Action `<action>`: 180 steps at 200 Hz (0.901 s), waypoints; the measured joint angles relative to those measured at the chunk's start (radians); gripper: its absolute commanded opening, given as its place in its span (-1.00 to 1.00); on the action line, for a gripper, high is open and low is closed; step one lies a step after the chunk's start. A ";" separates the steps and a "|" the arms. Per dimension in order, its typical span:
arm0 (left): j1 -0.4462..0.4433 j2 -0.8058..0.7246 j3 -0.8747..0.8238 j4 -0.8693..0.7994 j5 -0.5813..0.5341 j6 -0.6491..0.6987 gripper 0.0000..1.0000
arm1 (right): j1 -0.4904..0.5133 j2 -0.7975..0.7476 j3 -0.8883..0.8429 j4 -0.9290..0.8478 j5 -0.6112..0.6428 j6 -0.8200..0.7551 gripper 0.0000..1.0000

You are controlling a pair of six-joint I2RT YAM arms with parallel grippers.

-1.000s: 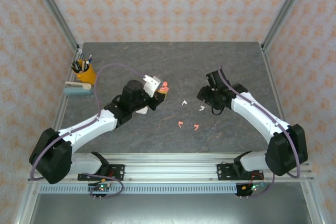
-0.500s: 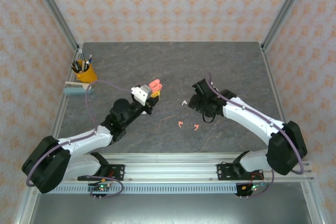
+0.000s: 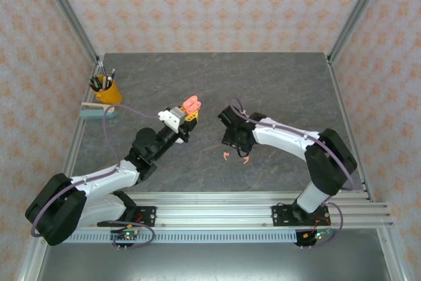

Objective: Insert wireless bluetooth earbuds into charging case

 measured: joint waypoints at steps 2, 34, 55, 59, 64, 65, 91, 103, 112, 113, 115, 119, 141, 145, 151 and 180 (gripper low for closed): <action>0.000 0.000 0.000 0.000 0.000 0.001 -1.00 | 0.002 0.003 0.003 -0.002 0.000 0.001 0.09; 0.000 0.001 0.003 0.000 0.000 0.008 -1.00 | 0.021 0.057 0.032 -0.007 0.002 0.003 0.09; 0.000 0.002 0.008 0.000 0.000 0.008 -1.00 | 0.030 0.087 0.041 -0.010 0.001 0.002 0.09; 0.000 0.002 0.010 0.000 0.000 0.008 -1.00 | 0.032 0.092 0.043 -0.010 0.001 0.002 0.09; 0.000 0.002 0.013 0.000 0.000 0.008 -1.00 | 0.035 0.098 0.045 -0.011 0.000 0.002 0.09; 0.000 0.002 0.013 0.000 0.000 0.008 -1.00 | 0.035 0.100 0.045 -0.011 0.000 0.002 0.09; 0.000 0.002 0.024 0.000 0.003 0.008 -1.00 | 0.043 0.126 0.047 -0.010 -0.010 -0.003 0.08; 0.000 0.002 0.025 -0.001 0.003 0.008 -1.00 | 0.043 0.128 0.047 -0.009 -0.021 -0.010 0.07; 0.000 0.002 0.025 -0.001 0.003 0.008 -1.00 | 0.043 0.128 0.047 -0.004 -0.026 -0.018 0.07; 0.000 0.002 0.025 -0.002 0.003 0.008 -1.00 | 0.043 0.128 0.047 -0.003 -0.027 -0.020 0.07; 0.000 0.002 0.025 -0.002 0.003 0.008 -1.00 | 0.043 0.128 0.047 -0.001 -0.029 -0.022 0.07; 0.000 0.001 0.025 -0.002 0.003 0.008 -1.00 | 0.043 0.128 0.046 0.003 -0.033 -0.027 0.07; 0.000 0.001 0.026 -0.004 0.003 0.008 -1.00 | 0.043 0.128 0.037 0.029 -0.051 -0.057 0.07; 0.000 0.001 0.026 -0.004 0.003 0.008 -1.00 | 0.043 0.128 0.034 0.032 -0.056 -0.061 0.07; 0.000 0.001 0.026 -0.004 0.003 0.008 -1.00 | 0.043 0.128 0.032 0.034 -0.061 -0.071 0.07; 0.000 0.001 0.026 -0.004 0.004 0.007 -1.00 | 0.043 0.129 0.029 0.040 -0.089 -0.102 0.05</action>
